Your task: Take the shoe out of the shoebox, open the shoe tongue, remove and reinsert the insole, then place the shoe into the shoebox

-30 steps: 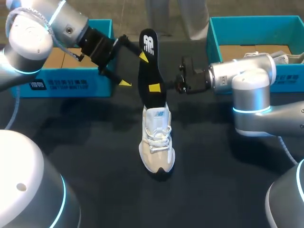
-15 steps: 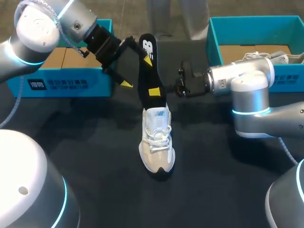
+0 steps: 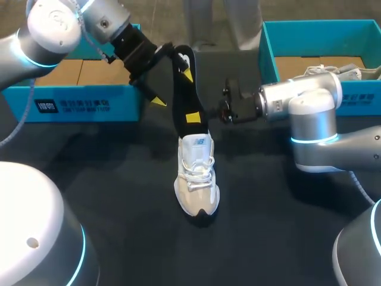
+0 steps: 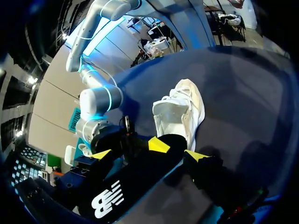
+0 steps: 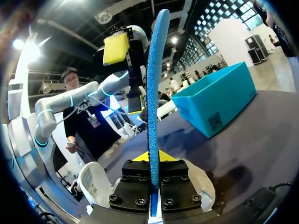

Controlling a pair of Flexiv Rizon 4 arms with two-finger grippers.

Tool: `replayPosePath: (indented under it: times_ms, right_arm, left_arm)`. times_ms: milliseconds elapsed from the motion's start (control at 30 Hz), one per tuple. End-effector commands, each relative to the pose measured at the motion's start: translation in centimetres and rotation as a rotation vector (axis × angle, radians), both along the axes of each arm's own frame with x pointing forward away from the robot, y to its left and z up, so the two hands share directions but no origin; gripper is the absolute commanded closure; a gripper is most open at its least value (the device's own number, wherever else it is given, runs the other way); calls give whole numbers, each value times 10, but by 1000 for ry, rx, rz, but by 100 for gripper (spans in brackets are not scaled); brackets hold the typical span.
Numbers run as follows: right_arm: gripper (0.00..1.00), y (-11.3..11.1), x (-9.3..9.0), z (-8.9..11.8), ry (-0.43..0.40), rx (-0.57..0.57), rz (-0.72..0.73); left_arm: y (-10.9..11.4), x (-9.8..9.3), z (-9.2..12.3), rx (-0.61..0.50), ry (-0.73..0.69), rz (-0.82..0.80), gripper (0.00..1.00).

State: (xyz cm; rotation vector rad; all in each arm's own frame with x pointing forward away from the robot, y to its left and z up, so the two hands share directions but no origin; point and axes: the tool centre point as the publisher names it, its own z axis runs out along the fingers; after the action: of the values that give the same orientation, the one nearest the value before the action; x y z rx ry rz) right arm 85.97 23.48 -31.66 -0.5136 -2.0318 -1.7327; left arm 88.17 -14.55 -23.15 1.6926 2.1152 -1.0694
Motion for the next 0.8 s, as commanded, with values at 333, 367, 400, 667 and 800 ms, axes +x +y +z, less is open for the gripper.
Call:
replayPosePath:
  times_ms: [333, 367, 400, 667, 800]
  right_arm:
    - [100, 2, -11, -19, 27, -2, -11]
    - [100, 2, -12, -20, 34, -6, -11]
    - [100, 2, -13, -23, 37, -8, -11]
    - [100, 2, -22, -29, 54, -13, -8]
    - [100, 0, -26, -33, 69, -17, -7]
  left_arm:
    - [0, -4, 0, -6, -6, 4, 0]
    - [-1, -4, 0, -5, -6, 3, 0]
    - [-1, -4, -1, 0, -7, 1, 0]
    - [-1, -7, -2, -7, -6, -2, 0]
    - [1, -7, -5, -6, 0, 1, 0]
